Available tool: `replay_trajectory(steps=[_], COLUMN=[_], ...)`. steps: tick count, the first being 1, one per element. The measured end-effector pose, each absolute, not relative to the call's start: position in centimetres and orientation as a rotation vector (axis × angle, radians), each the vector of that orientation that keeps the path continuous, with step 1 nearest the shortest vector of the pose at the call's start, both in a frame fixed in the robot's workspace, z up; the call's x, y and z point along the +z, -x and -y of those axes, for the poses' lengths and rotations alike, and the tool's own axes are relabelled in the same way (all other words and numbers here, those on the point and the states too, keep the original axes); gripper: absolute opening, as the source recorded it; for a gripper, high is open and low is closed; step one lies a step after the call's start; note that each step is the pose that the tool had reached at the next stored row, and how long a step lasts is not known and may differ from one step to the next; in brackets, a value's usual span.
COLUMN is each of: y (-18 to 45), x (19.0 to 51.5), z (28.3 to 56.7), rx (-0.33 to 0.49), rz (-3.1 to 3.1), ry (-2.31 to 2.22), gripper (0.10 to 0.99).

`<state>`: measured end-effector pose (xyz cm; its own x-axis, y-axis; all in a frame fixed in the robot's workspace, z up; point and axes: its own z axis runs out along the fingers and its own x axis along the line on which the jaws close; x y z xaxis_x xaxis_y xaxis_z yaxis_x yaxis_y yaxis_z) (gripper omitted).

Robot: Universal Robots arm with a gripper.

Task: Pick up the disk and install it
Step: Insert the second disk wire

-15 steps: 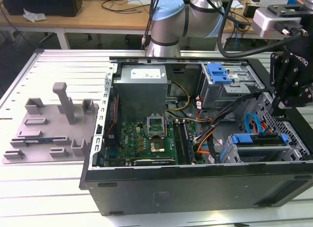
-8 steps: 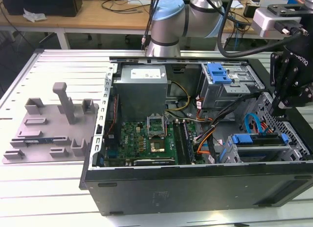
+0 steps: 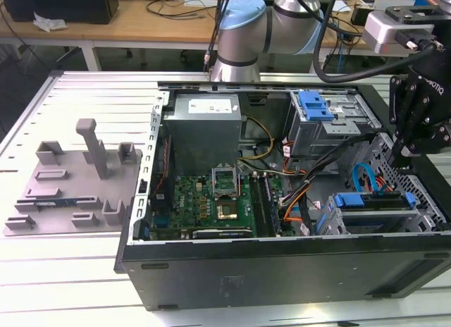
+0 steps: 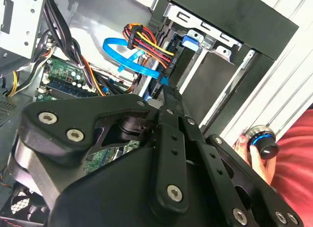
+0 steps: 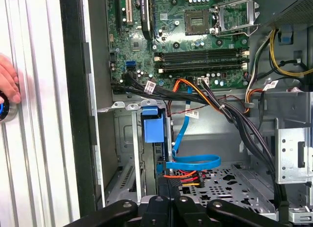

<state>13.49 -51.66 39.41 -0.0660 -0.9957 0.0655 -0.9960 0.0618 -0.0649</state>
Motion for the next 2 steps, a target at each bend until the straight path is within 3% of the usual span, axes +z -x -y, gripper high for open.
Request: replay_trajectory(steps=[2], y=[-13.49], x=[39.41], z=[51.66], rx=[0.145], rz=[2.287], ry=[-2.145], gripper=[0.106])
